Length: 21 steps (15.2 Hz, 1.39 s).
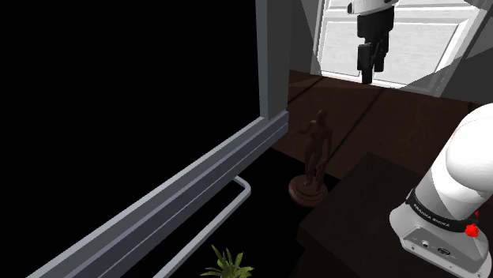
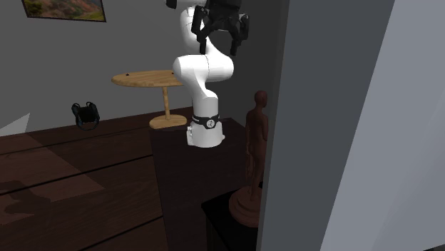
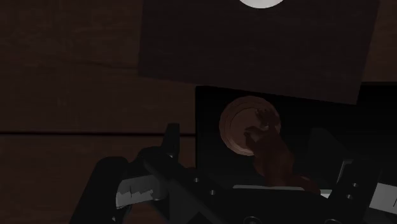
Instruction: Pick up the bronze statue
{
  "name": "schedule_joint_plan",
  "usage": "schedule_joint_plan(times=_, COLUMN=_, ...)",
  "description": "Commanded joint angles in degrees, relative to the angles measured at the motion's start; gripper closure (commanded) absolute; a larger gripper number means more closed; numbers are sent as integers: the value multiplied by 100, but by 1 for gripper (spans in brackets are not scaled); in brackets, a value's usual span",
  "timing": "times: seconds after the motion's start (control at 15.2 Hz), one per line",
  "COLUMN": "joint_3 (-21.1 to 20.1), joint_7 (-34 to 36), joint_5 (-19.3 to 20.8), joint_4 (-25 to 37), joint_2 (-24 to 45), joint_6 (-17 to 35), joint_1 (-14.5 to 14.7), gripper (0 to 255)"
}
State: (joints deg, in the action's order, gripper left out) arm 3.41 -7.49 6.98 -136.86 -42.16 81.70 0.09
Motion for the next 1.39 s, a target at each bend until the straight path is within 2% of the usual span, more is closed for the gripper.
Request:
schedule_joint_plan(times=0.0, joint_3=0, joint_7=0, joint_5=0, joint_4=0, joint_2=0, joint_6=0, joint_1=0, gripper=0)
schedule_joint_plan(times=0.46, joint_3=-288, joint_7=261, joint_5=-286, joint_4=18, joint_2=1248, joint_6=961, joint_1=279, gripper=0)
schedule_joint_plan(times=0.92, joint_3=-568, joint_7=470, joint_5=-483, joint_4=381, joint_2=2676, joint_6=1771, joint_1=525, gripper=0)
schedule_joint_plan(times=1.32, joint_3=-592, joint_7=506, joint_5=-486, joint_4=175, joint_2=2950, joint_6=2230, joint_1=543, gripper=0)
